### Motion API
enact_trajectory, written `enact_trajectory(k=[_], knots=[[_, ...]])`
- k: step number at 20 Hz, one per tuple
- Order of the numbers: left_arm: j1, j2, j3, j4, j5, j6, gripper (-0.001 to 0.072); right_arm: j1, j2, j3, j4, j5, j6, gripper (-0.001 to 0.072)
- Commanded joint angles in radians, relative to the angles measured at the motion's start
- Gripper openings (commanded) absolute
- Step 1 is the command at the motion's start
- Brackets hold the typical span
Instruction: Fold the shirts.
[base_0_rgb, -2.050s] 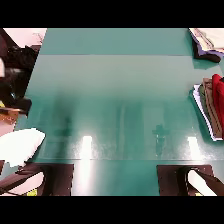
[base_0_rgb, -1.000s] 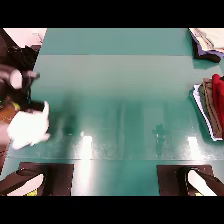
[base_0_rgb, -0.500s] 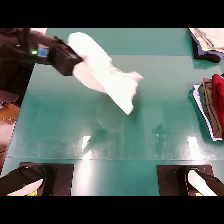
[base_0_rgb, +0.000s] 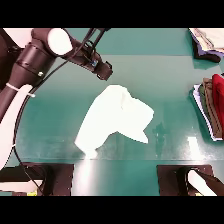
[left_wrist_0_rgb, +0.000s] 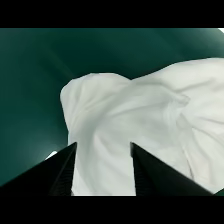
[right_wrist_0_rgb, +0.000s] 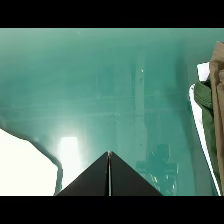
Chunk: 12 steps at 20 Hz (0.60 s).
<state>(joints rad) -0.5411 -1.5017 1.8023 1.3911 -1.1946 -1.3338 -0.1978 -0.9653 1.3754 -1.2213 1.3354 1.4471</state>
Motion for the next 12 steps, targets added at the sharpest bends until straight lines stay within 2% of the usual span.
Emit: enact_trajectory(k=[1,2,4,7,10,12], knots=[[0.039,-0.029,0.002,0.090,-0.141,-0.115,0.0417,0.001,0.001,0.001,-0.001,0.000,0.000,0.0018],[0.064,-0.029,-0.008,0.055,-0.228,-0.163,0.0417,0.001,0.001,0.001,-0.001,0.000,0.000,0.0018],[0.089,-0.029,-0.093,-0.068,-0.310,-0.178,0.0418,0.001,0.001,0.001,0.000,0.000,0.000,0.0018],[0.051,-0.029,-0.308,-0.163,-0.259,-0.178,0.0418,0.001,0.001,0.001,-0.001,0.013,0.000,0.0018],[0.023,-0.029,-0.482,-0.161,-0.185,-0.187,0.0418,0.001,0.001,0.001,-0.001,0.041,0.000,0.0018],[0.024,-0.028,-0.526,-0.101,-0.181,-0.212,0.0418,0.001,0.001,0.001,-0.001,0.046,0.000,0.0018]])
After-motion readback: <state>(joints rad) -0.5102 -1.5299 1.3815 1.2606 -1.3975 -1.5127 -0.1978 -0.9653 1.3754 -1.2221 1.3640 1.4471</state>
